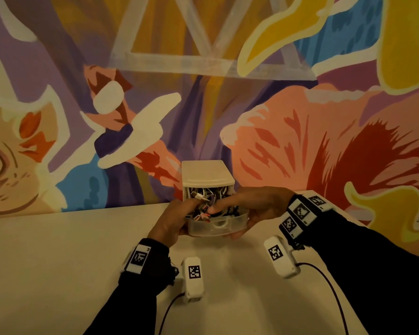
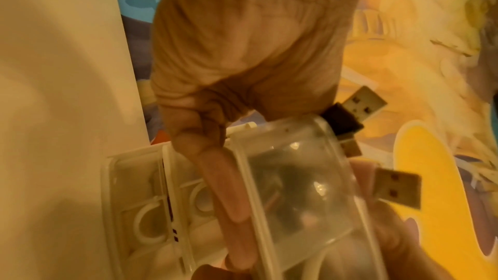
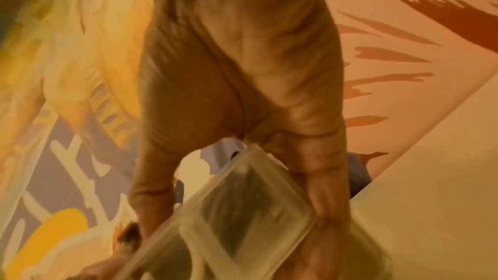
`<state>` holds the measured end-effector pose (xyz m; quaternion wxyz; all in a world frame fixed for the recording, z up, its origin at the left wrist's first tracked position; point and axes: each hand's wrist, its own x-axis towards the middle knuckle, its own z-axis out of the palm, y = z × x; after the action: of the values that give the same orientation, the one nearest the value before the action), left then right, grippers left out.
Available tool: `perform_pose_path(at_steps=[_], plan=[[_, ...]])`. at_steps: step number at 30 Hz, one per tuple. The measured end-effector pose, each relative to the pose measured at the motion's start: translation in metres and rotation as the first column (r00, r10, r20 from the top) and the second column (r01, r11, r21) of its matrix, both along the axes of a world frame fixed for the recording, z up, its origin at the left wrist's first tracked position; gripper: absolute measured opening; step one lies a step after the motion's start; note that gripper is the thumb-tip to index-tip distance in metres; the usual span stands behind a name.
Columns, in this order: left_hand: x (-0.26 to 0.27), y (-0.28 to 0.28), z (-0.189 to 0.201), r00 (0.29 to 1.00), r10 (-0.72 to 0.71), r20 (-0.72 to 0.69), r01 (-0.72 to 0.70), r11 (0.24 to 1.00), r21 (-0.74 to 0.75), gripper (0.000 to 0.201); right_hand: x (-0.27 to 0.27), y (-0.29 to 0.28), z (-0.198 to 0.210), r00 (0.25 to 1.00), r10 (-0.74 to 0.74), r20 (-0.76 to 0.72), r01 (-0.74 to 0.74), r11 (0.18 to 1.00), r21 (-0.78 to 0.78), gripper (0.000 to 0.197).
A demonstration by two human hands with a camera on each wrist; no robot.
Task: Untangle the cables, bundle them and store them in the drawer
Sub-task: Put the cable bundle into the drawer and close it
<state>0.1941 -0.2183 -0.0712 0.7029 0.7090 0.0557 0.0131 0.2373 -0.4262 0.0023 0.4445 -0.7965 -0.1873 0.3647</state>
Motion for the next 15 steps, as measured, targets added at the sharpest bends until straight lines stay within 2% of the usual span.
perform_pose_path(at_steps=[4, 7, 10, 13, 15], plan=[[-0.004, 0.002, 0.005, 0.998, -0.055, -0.021, 0.055, 0.998, -0.009, 0.039, 0.001, 0.003, -0.003, 0.991, -0.126, 0.032, 0.126, 0.992, 0.021, 0.034], [-0.014, 0.007, 0.018, 0.983, -0.18, -0.04, 0.173, 0.975, -0.139, 0.034, 0.008, -0.004, -0.008, 0.978, -0.206, 0.036, 0.205, 0.978, 0.031, 0.033], [-0.02, 0.018, 0.021, 0.962, -0.273, -0.024, 0.256, 0.925, -0.281, 0.038, 0.009, -0.01, -0.006, 0.985, -0.171, 0.005, 0.171, 0.985, 0.029, 0.034], [-0.016, 0.027, 0.014, 0.956, -0.291, -0.042, 0.265, 0.913, -0.31, 0.043, 0.009, -0.016, 0.0, 0.988, -0.06, -0.142, 0.082, 0.984, 0.156, 0.042], [-0.013, 0.028, 0.012, 0.95, -0.309, -0.047, 0.281, 0.91, -0.305, 0.048, 0.007, -0.016, 0.001, 0.986, -0.007, -0.167, 0.037, 0.983, 0.179, 0.045]])
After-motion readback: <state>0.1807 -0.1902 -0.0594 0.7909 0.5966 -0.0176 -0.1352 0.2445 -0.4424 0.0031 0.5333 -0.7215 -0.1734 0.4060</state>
